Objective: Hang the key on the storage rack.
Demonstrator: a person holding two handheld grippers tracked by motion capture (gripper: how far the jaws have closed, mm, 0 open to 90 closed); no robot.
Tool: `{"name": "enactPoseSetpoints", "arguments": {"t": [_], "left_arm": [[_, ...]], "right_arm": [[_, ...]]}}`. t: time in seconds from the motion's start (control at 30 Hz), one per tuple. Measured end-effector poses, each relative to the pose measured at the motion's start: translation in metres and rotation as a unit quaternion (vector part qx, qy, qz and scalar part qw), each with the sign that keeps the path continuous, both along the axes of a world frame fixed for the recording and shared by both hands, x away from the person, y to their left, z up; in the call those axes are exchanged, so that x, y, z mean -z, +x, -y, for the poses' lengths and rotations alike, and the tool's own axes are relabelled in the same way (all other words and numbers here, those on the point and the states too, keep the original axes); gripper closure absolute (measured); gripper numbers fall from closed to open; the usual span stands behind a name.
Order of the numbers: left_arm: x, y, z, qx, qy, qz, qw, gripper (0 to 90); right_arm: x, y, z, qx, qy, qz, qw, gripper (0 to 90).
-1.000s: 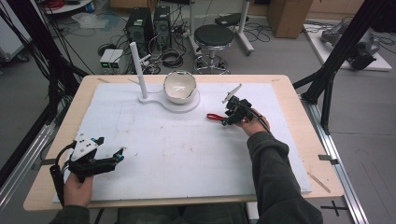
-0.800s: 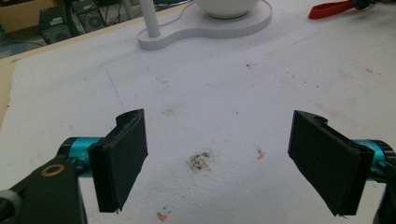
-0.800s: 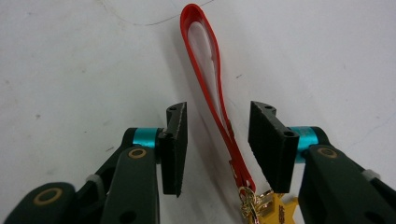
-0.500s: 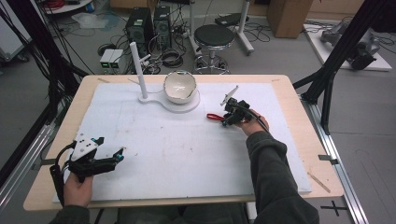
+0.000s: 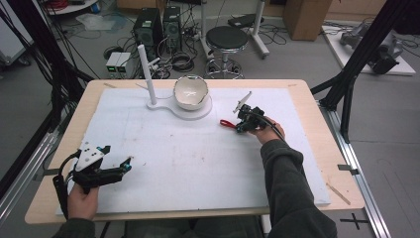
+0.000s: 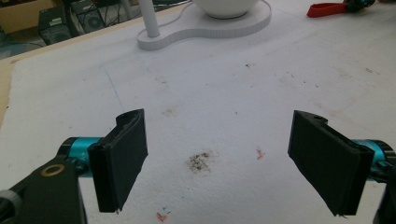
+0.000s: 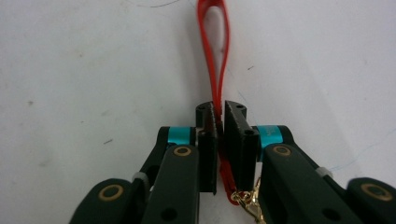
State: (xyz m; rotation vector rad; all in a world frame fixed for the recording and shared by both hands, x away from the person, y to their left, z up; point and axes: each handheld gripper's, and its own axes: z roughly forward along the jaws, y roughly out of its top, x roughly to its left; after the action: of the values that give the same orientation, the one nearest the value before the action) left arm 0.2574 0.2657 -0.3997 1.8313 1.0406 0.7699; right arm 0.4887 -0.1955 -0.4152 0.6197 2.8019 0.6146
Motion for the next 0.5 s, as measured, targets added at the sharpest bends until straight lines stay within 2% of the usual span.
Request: {"name": "enactPoseSetpoints", "arguments": {"t": [0.2,0.3,0.5], "left_arm": [[-0.0002,-0.0003,-0.0002,0.001,0.0,-0.001,1.0,20.1],[-0.0002,-0.0003,-0.0003,0.001,-0.001,0.0,1.0,20.1],[-0.0001,-0.0004,-0.0002,0.001,-0.003,0.0,1.0,20.1]], "right_arm": [[0.0004,0.001,0.0008,0.004,0.003,-0.002,1.0,85.2],[0.001,0.0028,0.0036,0.015,0.012,-0.006,0.9998,79.5],[0.0012,0.0039,0.0047,0.018,0.015,-0.006,0.9997,78.3]]}}
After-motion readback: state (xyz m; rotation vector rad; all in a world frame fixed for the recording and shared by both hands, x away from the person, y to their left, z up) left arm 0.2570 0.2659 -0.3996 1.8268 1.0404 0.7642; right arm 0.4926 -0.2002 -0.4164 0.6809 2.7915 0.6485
